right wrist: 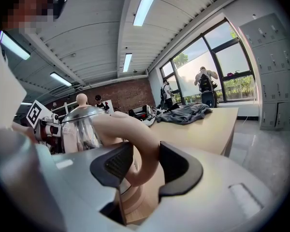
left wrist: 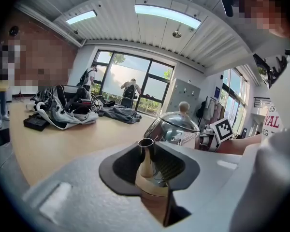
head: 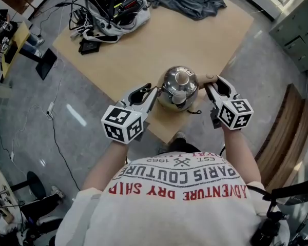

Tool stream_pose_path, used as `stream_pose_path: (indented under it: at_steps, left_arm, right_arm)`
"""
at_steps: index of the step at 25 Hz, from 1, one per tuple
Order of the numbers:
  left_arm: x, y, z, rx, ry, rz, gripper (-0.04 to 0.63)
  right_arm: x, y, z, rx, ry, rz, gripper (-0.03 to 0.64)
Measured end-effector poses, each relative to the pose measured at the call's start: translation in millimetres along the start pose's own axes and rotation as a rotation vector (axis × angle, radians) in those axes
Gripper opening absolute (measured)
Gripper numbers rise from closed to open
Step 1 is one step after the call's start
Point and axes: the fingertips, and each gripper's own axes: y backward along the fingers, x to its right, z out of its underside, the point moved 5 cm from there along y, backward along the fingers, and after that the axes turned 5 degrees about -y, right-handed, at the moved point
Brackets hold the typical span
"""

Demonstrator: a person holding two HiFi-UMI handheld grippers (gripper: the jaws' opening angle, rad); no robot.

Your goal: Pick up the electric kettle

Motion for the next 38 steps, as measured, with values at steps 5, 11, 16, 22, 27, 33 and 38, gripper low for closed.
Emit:
stream_pose_path:
  at_steps: [5, 11, 16, 22, 27, 33, 38]
  left_arm:
    - [3, 10, -7, 0.021, -0.01, 0.01, 0.087]
    - [9, 23, -15, 0.041, -0.017, 0.03, 0.088]
    - [22, 42, -19, 0.058, -0.031, 0.059, 0.089]
    - [40, 69, -15, 0.076, -0.042, 0.093, 0.089]
    - [54, 86, -8, 0.091, -0.026, 0.113, 0.089]
    - [85, 112, 15, 0.084, -0.024, 0.112, 0.089]
    - [108, 133, 28, 0.087, -0.017, 0.089, 0.089]
  right_arm:
    - [-9, 8, -7, 0.02, 0.003, 0.004, 0.167]
    - [-22, 25, -13, 0.039, 0.0, 0.001, 0.167]
    - [-38, 49, -15, 0.071, 0.004, 0.018, 0.167]
    - [-61, 85, -4, 0.088, -0.014, 0.039, 0.167]
    - [-73, 112, 7, 0.09, -0.031, 0.04, 0.166]
    - [-87, 155, 29, 0.095, -0.016, 0.044, 0.166]
    - [-97, 181, 45, 0.077, -0.025, 0.021, 0.166]
